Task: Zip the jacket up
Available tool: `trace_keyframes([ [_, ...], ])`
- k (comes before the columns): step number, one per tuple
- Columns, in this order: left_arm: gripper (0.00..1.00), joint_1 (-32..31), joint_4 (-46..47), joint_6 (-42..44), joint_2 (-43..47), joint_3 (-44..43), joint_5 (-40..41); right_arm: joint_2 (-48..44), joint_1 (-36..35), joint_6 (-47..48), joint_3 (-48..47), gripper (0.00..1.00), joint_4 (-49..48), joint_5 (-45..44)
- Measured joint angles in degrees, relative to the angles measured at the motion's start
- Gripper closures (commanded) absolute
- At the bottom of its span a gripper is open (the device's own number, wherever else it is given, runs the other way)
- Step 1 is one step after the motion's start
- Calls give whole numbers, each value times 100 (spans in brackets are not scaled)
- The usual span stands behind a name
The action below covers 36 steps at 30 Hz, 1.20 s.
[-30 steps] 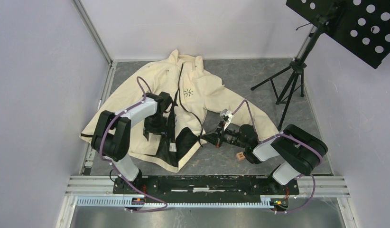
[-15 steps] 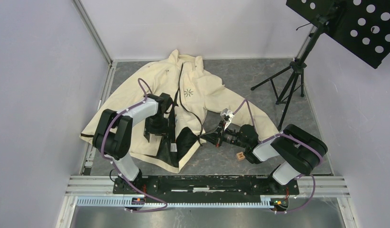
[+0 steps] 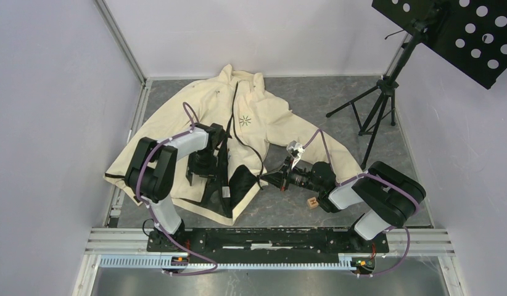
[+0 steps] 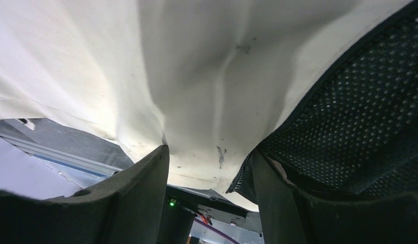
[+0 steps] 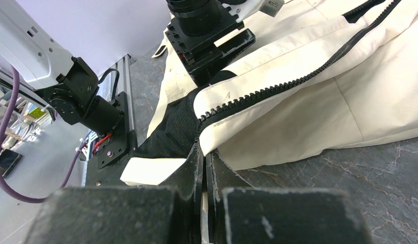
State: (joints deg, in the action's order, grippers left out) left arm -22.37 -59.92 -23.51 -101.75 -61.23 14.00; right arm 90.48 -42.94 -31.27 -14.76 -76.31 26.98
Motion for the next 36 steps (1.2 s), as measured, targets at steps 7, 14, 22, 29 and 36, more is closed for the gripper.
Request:
trace_keyframes([
  [7,42,122,-22,4,4,0,205,0,0,-39,0,100,-61,4],
  [14,43,203,-50,42,52,-15,245,0,0,-42,0,100,-105,17],
  [22,50,205,-234,44,284,-133,315,2,0,-52,0,100,-125,33],
  [29,62,205,-210,59,251,-133,304,2,0,-59,0,100,-125,48],
  [36,82,205,-175,107,199,-133,286,4,0,-59,0,100,-125,101],
])
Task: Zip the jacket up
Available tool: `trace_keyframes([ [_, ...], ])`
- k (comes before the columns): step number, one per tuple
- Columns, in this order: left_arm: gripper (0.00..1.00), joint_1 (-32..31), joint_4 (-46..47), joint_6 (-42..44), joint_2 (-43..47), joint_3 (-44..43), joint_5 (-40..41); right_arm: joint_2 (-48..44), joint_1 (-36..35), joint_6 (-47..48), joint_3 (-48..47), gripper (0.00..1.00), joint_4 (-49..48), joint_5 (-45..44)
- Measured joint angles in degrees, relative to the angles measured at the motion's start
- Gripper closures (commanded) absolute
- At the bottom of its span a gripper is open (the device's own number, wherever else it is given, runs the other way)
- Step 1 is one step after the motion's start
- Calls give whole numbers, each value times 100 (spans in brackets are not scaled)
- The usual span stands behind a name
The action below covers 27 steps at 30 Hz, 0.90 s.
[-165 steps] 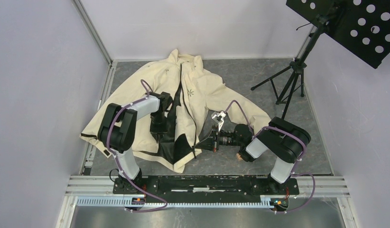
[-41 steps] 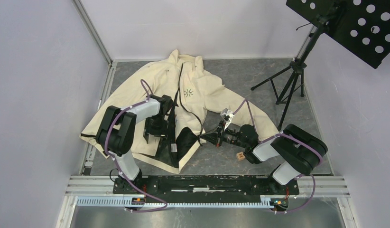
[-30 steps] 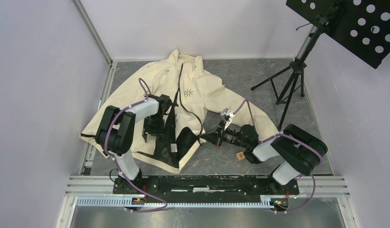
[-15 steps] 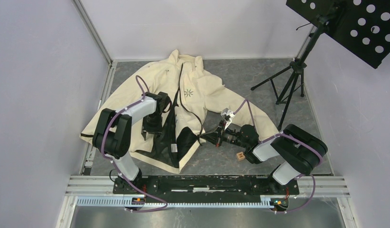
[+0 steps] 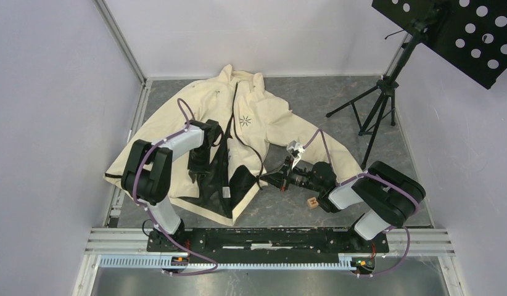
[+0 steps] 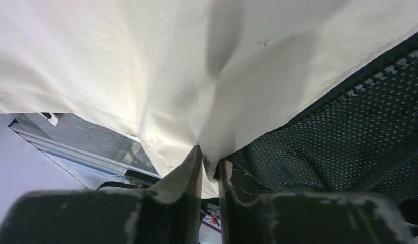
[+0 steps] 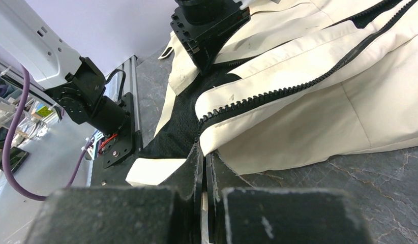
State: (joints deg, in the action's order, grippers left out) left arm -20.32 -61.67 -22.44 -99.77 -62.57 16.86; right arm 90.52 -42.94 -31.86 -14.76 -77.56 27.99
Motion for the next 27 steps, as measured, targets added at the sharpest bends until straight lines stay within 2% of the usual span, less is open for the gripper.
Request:
trace_keyframes([
  [3,91,0,9,4,22,0,-46,31,-11,7,-9,100,9,33],
  [7,98,0,11,9,190,0,-127,107,-101,2,-166,100,42,76],
  [14,98,7,256,9,1040,125,-402,155,-337,59,-501,100,511,146],
  [27,98,11,1652,109,3506,1088,-1342,264,-614,-55,-1082,100,1556,179],
])
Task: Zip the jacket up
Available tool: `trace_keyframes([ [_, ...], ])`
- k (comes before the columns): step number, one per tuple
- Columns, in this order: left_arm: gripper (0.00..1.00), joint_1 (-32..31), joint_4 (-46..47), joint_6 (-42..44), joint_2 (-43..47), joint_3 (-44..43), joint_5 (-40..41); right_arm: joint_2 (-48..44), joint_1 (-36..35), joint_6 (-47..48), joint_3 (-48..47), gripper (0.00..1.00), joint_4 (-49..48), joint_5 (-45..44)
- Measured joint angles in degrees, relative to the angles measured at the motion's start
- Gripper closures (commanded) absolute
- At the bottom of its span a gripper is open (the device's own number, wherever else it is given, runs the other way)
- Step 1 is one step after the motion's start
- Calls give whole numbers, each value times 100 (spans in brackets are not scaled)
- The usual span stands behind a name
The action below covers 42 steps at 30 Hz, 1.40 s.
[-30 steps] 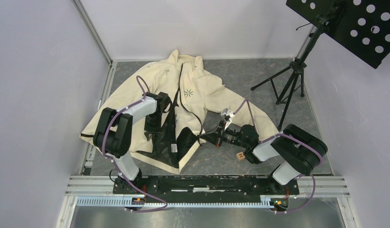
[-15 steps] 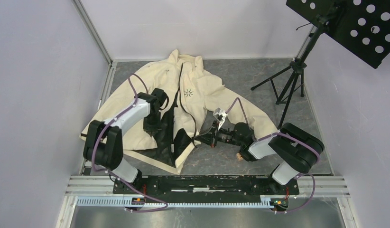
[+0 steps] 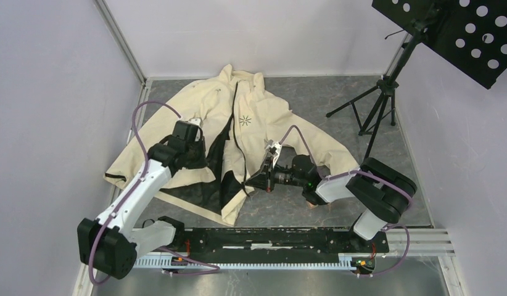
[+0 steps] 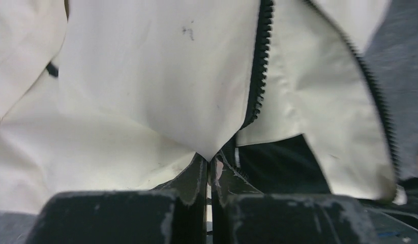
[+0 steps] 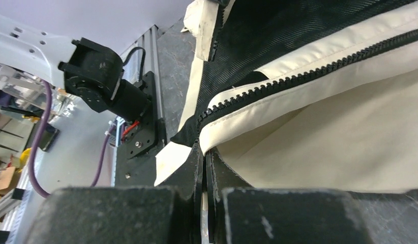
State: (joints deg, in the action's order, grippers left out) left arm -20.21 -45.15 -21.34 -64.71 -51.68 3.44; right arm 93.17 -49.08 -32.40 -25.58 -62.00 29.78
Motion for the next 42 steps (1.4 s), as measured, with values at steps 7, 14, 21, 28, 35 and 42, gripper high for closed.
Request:
trace_keyframes([
  [7,98,11,586,120,940,254,-835,455,0,-708,-291,100,-634,706],
  [14,98,13,883,286,1615,538,-1397,680,0,-1045,-702,100,-931,1213],
  [21,98,-17,973,391,1471,546,-1762,815,7,-929,-1093,100,-754,1381],
  [28,98,-17,975,472,1410,546,-1921,944,42,-636,-1355,100,-442,1467],
  [35,98,-17,984,476,1646,546,-1904,1132,162,-629,-1388,100,-282,1624],
  [42,98,-17,1040,476,1650,546,-2022,1143,173,-879,-1432,100,-595,1746],
])
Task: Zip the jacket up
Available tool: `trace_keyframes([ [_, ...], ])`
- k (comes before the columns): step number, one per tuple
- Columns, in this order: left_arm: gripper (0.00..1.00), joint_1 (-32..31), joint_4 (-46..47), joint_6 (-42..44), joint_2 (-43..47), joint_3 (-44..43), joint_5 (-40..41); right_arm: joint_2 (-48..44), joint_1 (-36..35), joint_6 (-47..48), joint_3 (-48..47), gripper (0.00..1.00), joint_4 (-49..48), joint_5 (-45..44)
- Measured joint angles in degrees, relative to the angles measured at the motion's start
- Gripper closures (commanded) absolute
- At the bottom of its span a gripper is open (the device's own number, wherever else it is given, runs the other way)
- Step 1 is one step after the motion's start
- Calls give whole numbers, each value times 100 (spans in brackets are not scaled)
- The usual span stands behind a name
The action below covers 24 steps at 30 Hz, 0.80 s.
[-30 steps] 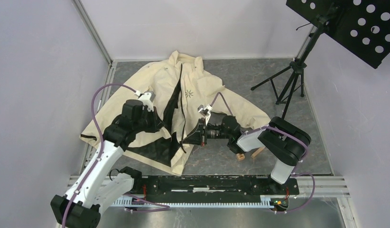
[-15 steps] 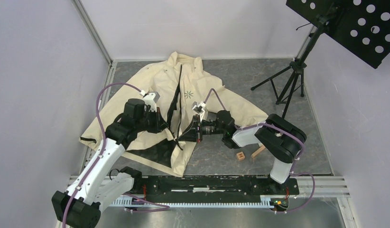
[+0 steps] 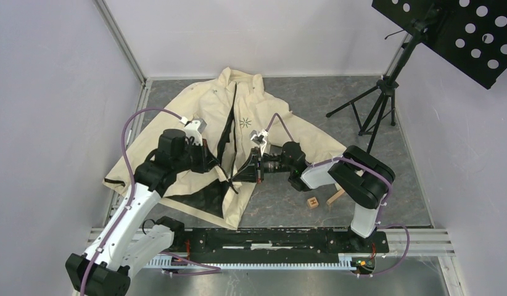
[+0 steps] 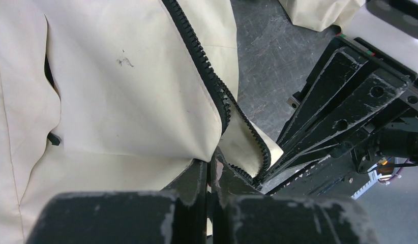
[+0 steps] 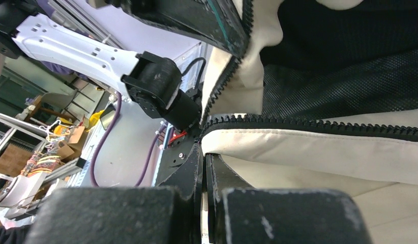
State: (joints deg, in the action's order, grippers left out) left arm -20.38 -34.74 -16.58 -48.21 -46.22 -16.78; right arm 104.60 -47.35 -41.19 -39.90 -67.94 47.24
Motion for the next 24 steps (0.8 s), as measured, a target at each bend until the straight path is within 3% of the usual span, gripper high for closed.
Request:
trace_keyframes([
  [24,98,0,20,0,-28,0,-138,17,28,-323,-28,100,-284,31],
])
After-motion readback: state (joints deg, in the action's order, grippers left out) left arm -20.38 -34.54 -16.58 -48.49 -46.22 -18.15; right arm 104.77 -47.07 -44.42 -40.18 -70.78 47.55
